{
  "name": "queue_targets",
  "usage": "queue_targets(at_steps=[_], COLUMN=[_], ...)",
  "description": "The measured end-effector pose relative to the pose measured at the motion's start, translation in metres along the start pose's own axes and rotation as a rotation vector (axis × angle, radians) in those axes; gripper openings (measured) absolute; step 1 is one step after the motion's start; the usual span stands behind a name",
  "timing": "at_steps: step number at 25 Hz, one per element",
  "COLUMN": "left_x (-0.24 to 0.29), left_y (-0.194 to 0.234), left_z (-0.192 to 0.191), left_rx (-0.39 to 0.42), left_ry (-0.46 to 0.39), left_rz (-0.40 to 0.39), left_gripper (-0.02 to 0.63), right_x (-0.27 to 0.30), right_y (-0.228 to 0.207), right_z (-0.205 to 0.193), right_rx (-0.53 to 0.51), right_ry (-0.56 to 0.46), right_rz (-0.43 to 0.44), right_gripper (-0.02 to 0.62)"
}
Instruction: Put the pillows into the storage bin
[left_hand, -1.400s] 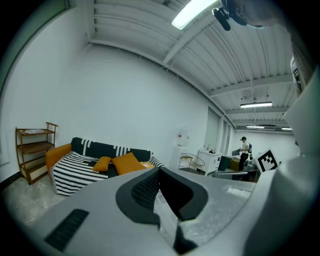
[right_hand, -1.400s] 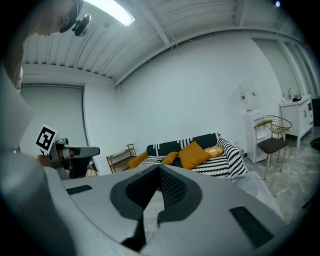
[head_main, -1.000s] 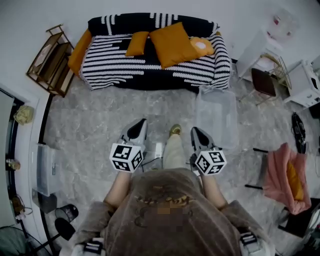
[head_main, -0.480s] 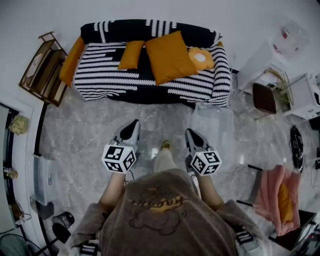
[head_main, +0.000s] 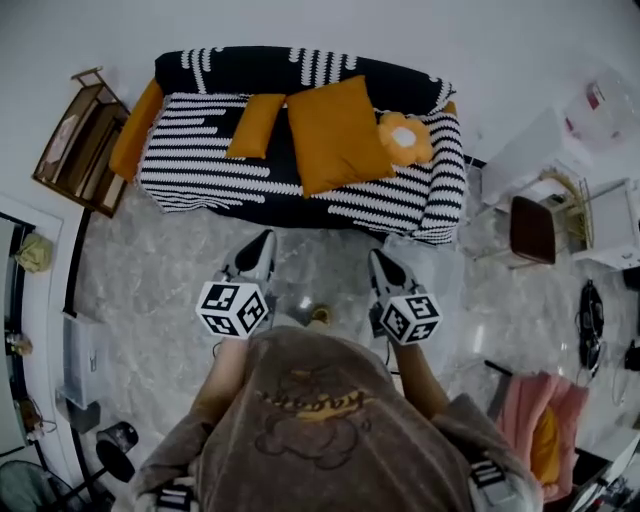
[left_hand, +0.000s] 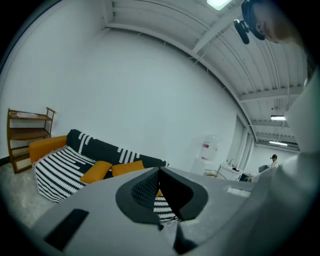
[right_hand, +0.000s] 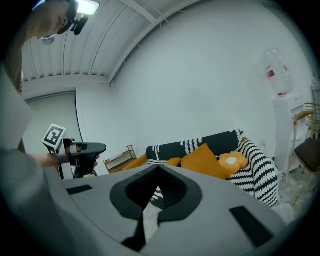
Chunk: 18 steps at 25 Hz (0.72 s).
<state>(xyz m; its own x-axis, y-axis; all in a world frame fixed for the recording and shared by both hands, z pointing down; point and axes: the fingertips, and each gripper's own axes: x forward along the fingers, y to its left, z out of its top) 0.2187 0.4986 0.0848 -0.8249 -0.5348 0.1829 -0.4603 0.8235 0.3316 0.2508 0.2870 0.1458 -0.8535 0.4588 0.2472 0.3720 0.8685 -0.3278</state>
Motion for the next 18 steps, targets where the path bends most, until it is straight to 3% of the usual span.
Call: queue_targets(at_steps=[8, 18], left_x=[0.065, 0.192], left_y=[0.024, 0.07], left_z=[0.01, 0.04], left_rx=[-0.002, 0.0], left_ry=[0.008, 0.033], left_rz=[0.014, -0.039], left_gripper=[0.005, 0.005], right_x=[0.052, 0.153], right_y=[-0.037, -0.096], right_z=[0.019, 0.065], right_rx=[0.023, 0.023], right_ry=[0.003, 0.01], right_rz=[0.001, -0.029], right_gripper=[0.0, 0.0])
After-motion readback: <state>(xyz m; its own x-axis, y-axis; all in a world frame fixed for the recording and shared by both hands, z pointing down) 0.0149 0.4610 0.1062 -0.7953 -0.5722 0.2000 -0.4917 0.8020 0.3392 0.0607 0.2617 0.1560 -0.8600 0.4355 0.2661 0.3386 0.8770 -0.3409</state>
